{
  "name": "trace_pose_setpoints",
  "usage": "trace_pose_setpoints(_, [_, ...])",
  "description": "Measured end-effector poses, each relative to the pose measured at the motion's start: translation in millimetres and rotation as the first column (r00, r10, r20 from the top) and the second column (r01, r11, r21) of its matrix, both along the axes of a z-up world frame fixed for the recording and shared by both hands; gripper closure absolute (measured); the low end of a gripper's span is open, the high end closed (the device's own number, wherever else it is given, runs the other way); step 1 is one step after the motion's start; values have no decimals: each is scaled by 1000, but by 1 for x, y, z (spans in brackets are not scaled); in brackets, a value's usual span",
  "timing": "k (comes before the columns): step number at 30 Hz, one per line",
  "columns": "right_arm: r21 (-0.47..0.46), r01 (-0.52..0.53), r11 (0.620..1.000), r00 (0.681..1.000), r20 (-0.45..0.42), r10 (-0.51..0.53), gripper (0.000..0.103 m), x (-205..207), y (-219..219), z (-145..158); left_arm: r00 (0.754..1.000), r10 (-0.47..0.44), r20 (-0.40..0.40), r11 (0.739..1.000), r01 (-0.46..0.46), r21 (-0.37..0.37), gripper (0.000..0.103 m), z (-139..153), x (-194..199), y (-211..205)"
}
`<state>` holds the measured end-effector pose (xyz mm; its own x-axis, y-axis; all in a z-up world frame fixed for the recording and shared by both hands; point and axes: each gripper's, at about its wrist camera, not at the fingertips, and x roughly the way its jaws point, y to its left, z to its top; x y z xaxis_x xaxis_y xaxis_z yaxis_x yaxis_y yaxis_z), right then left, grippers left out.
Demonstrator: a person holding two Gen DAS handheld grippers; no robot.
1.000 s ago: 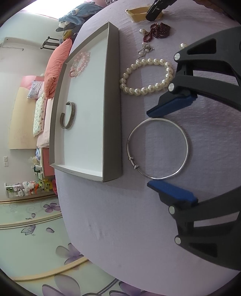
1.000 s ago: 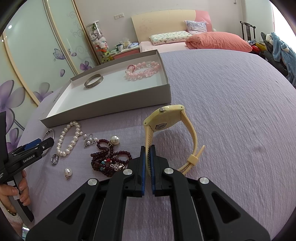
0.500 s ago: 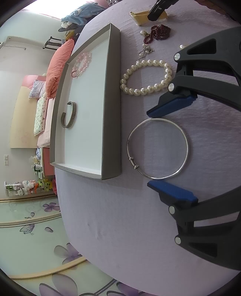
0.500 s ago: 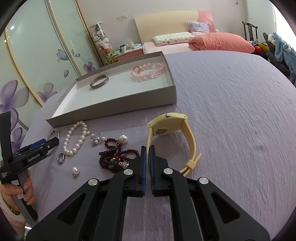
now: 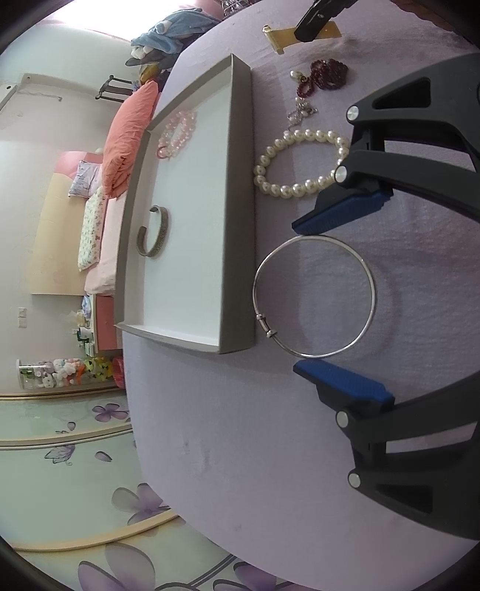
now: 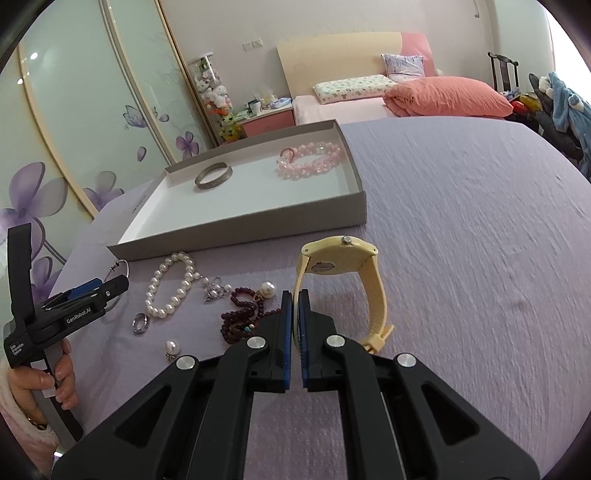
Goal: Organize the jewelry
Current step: 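Carry the bangle into the tray with the left tool while the right tool places the yellow watch there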
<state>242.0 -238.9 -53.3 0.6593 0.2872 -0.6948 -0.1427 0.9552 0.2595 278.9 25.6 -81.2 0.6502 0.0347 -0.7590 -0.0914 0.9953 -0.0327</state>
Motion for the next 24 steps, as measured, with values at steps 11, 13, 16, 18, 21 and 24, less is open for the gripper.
trace_pose_setpoints(11, [11,-19,1000,989,145,18,98,10,11,40,981,-4,192,1000,6,-15,35,47,-16,-4])
trace_pose_setpoints(13, [7,-26,1000,984,178,25,98,16,16,50,972,-4,235,1000,8,-16,35,58,-16,-5])
trace_pose_setpoints(16, [8,-38,999,976,215,36,98,23,22,62,963,-1,268,1000,7,-23,35,69,-11,-6])
trace_pose_setpoints(18, [9,-45,999,968,246,42,98,28,27,71,957,5,289,999,4,-31,35,75,-5,-5])
trace_pose_setpoints(21, [6,-55,998,952,301,51,98,36,35,84,948,10,318,999,3,-41,35,82,2,-5])
trace_pose_setpoints(24, [10,-69,998,942,331,62,98,45,42,90,938,5,347,999,8,-36,35,88,14,-8])
